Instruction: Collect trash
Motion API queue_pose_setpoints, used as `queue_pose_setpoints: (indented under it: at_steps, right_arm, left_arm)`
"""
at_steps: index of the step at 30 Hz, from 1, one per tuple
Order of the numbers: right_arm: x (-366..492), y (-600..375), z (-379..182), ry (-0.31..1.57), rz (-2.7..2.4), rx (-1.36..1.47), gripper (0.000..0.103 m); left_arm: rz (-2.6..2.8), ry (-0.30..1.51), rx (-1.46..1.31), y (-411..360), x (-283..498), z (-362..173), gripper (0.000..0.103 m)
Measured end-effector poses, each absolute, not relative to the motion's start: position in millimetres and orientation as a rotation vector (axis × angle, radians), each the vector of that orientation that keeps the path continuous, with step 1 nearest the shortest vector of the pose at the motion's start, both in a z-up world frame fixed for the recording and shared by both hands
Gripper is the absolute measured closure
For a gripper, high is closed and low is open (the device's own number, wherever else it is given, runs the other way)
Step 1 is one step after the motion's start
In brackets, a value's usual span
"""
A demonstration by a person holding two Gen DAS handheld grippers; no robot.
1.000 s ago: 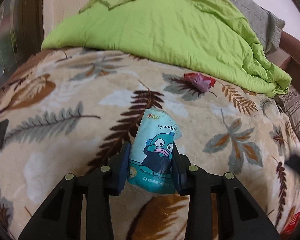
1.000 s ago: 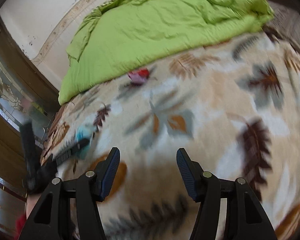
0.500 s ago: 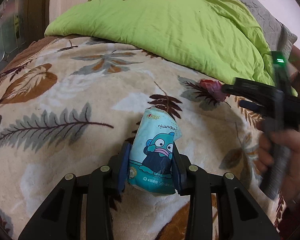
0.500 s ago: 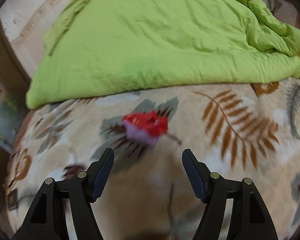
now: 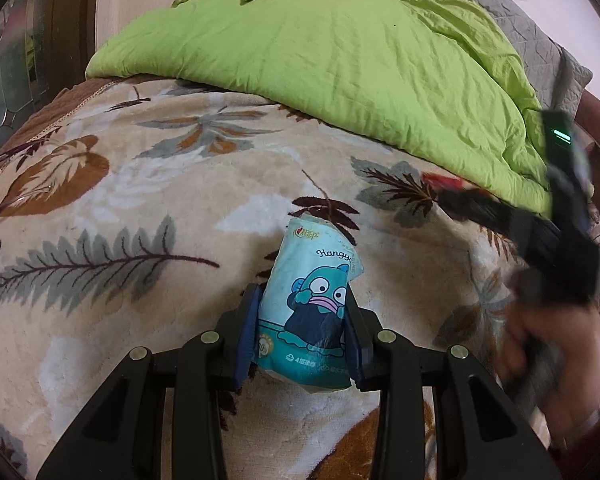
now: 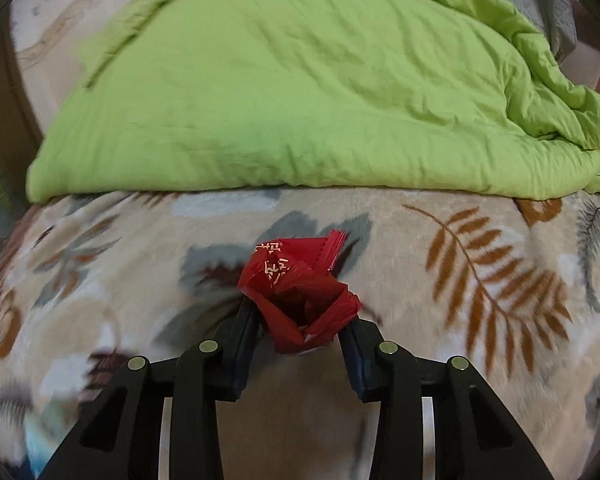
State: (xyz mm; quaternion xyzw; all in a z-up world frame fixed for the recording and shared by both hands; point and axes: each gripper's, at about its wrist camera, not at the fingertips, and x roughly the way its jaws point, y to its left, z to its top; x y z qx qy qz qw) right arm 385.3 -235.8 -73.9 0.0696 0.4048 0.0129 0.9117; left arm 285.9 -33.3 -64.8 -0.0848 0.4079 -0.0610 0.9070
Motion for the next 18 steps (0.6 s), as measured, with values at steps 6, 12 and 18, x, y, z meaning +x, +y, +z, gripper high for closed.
queue_pose_setpoints:
  at_steps: [6, 12, 18]
  right_arm:
    - [295, -239, -55, 0.820, 0.100, 0.148, 0.061]
    - [213, -244, -47, 0.797, 0.122, 0.197, 0.061]
    - [193, -250, -59, 0.826, 0.114, 0.229, 0.061]
  left_arm:
    - [-0.129, 0.843, -0.168, -34, 284, -66, 0.067]
    - [-0.134, 0.839, -0.122, -44, 281, -69, 0.067]
    - [-0.137, 0.822, -0.077, -53, 277, -69, 0.067]
